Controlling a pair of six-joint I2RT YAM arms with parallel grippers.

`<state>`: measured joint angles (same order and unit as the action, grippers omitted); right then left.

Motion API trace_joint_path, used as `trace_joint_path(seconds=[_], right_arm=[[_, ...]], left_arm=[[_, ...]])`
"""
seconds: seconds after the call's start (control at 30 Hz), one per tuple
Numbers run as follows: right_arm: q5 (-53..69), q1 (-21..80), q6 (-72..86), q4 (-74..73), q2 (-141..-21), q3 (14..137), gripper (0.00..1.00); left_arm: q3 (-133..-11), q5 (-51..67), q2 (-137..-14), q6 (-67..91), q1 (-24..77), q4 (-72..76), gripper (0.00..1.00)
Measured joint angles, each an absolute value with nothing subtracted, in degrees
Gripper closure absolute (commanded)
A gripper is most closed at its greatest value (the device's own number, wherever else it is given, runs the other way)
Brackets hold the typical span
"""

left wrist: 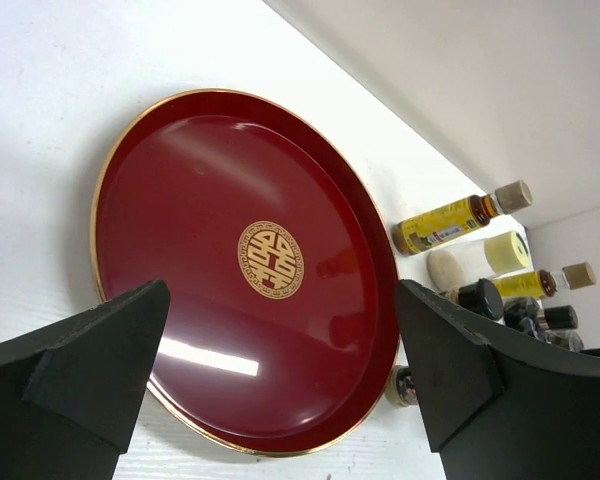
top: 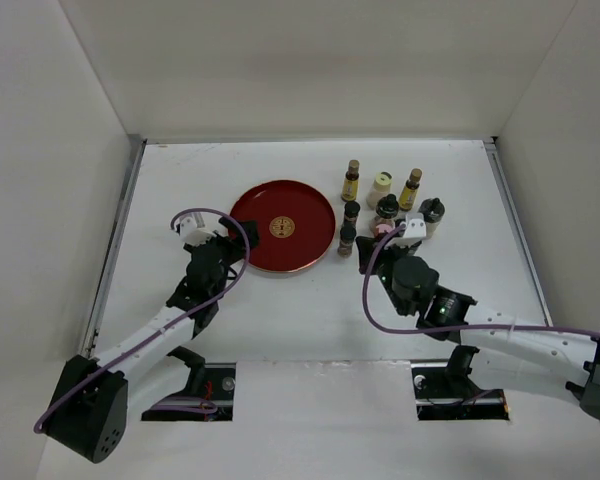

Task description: Organize the condiment bottles

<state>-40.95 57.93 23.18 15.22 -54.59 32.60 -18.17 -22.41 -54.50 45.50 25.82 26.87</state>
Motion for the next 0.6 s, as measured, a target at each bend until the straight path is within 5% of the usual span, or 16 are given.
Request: trace_joint_path(seconds=[0.4, 0.47, 0.6], right_arm=[[-31.35, 47.16, 28.29, 5.45, -52.80, 34.92, 0.88], [-30.68, 45.67, 28.42, 2.72, -53.76, 36.80, 0.79], [-29.93, 44.12, 27.97, -1.32, -57.34, 41.32, 0.43]], left_arm=[[-16.62, -25.04, -53.41, 46.81, 23.16, 26.48, 0.00], [-16.56, -25.50, -53.34, 47.66, 22.00, 25.98, 0.00], [-15.79, -25.65, -53.32, 50.04, 18.74, 24.53, 0.00]])
